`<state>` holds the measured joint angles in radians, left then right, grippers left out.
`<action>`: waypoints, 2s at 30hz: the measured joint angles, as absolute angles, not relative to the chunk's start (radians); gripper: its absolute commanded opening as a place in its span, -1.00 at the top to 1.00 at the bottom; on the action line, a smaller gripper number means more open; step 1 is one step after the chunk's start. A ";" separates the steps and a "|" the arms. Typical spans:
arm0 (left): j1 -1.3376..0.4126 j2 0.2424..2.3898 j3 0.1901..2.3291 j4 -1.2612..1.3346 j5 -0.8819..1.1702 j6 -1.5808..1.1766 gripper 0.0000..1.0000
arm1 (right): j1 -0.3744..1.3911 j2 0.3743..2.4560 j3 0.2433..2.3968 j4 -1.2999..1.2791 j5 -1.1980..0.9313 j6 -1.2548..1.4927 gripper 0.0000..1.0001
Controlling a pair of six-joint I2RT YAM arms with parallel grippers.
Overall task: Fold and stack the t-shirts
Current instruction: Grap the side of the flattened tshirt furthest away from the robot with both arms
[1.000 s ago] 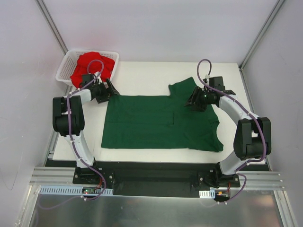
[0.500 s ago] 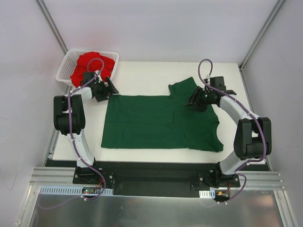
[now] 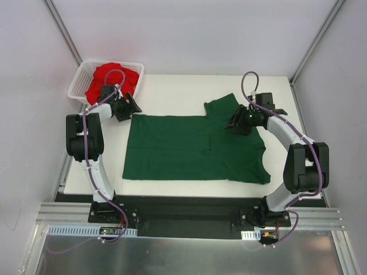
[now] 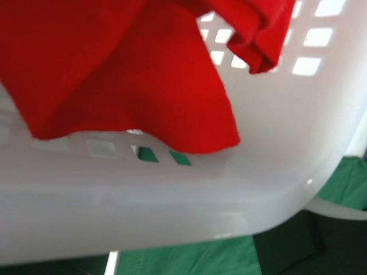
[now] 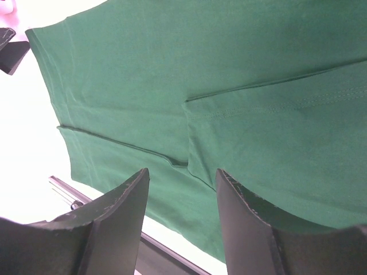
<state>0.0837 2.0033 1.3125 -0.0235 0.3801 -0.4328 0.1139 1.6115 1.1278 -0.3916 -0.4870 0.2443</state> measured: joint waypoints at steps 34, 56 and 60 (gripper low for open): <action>0.072 2.027 1.361 -0.132 0.391 -0.439 0.59 | 0.083 1.611 1.143 -0.409 -0.507 0.247 -0.07; 0.072 2.027 1.361 -0.141 0.386 -0.439 0.95 | 0.049 1.693 1.207 -0.374 -0.550 0.263 -0.08; 0.072 2.027 1.361 -0.141 0.386 -0.439 0.96 | 0.028 1.802 1.317 -0.365 -0.573 0.270 -0.09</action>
<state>0.0715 2.0274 1.3613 -0.1410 0.3859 -0.4389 0.0277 1.8019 1.3170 -0.3653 -0.5728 0.2699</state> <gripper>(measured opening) 0.028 0.543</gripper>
